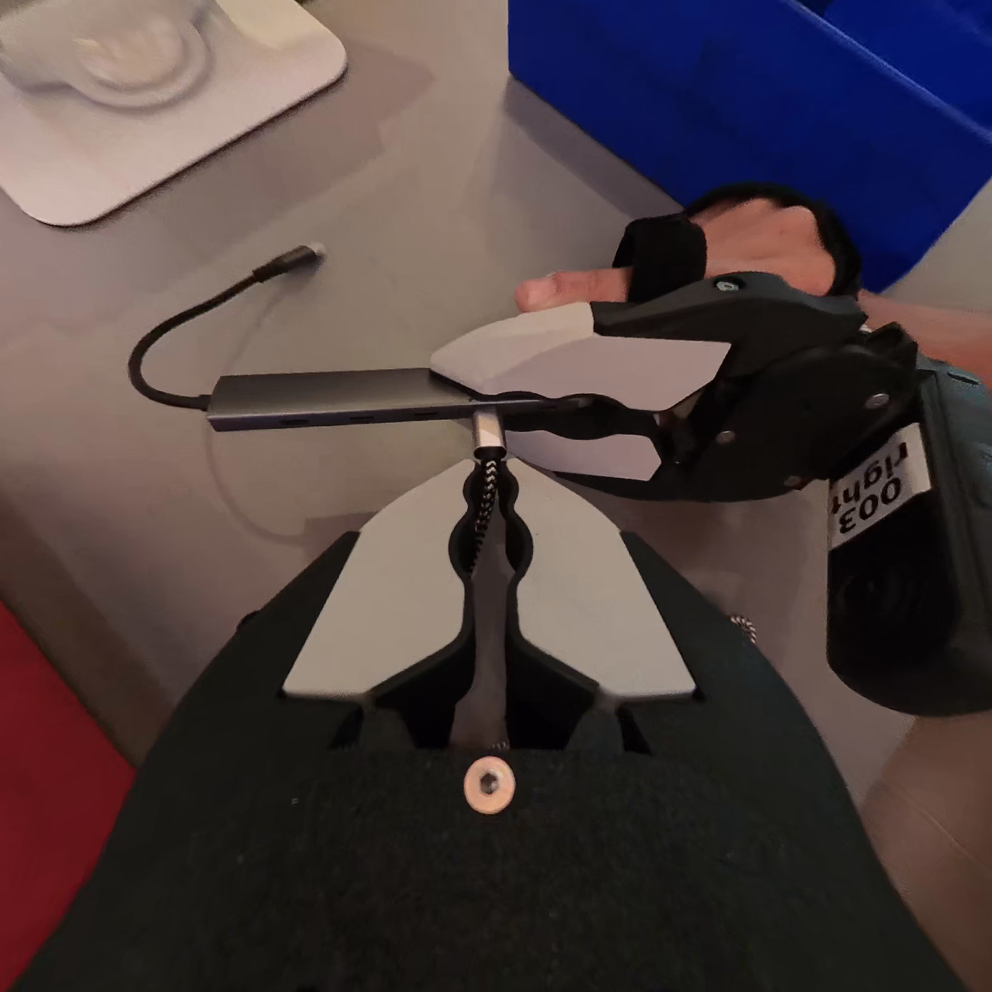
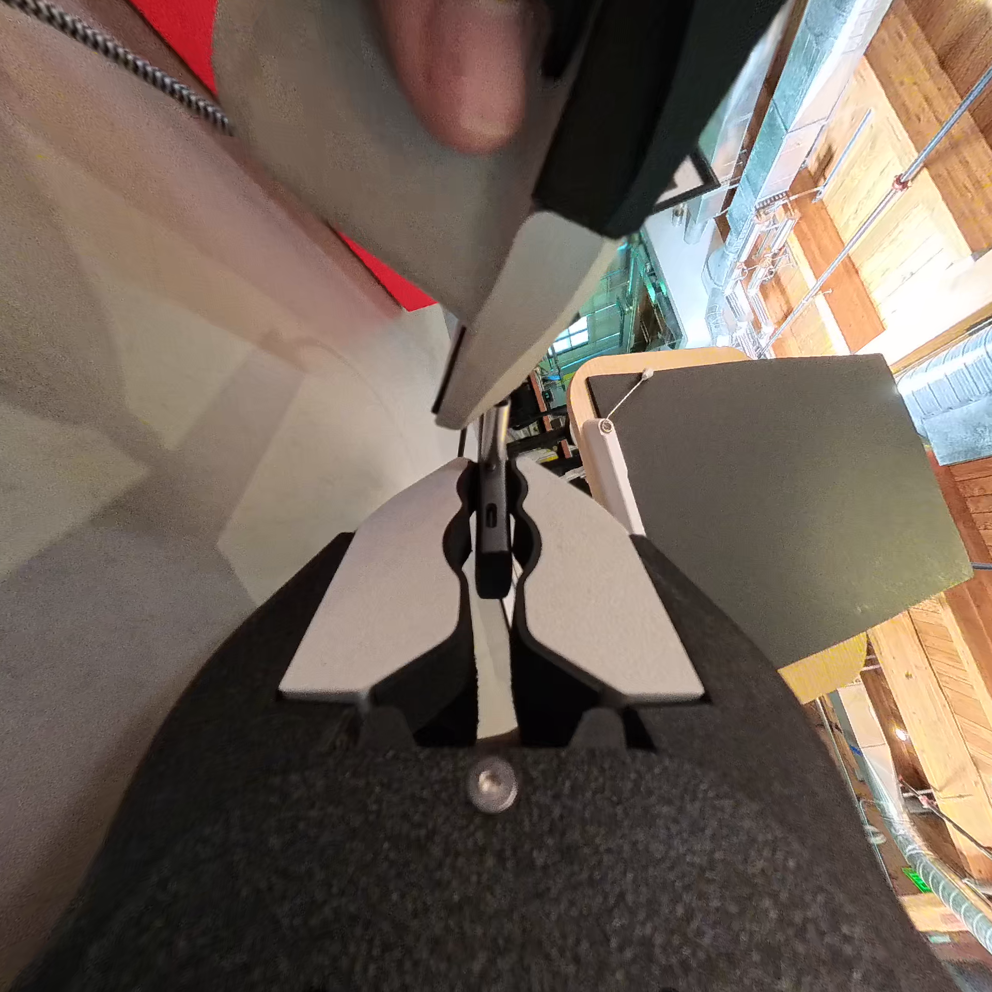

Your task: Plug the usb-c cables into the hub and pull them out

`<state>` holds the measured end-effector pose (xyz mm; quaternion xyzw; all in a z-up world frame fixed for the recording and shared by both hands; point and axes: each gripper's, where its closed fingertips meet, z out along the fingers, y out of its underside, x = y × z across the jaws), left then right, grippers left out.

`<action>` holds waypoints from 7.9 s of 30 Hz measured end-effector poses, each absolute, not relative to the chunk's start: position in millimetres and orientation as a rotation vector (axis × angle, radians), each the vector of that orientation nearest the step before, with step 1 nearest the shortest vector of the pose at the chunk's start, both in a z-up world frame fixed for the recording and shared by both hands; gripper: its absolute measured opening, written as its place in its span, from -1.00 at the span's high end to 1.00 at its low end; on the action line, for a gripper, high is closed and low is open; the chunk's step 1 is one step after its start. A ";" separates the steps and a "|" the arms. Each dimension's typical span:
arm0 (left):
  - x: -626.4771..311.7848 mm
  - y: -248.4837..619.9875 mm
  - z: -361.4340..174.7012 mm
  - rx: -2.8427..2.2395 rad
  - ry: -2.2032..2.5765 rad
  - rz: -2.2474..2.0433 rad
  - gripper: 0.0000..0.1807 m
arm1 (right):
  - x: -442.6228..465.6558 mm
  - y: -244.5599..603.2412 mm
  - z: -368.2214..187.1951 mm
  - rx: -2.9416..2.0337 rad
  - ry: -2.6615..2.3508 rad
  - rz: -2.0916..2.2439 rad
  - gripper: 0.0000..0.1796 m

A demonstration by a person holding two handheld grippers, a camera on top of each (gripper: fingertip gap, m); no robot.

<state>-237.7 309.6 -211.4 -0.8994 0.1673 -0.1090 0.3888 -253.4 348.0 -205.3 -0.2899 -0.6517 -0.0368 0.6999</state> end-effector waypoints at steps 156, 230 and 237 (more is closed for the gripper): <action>-505.3 236.8 -275.7 -2.812 1.356 0.083 0.76 | -255.0 347.9 -245.8 -0.740 -1.628 0.067 0.89; -255.3 144.7 -211.2 -2.122 0.430 -0.366 0.78 | -250.4 351.8 -235.2 -0.769 -1.575 0.108 0.90; -209.7 175.6 -253.1 -2.236 0.624 -0.463 0.70 | -250.9 350.1 -237.8 -0.763 -1.591 0.109 0.90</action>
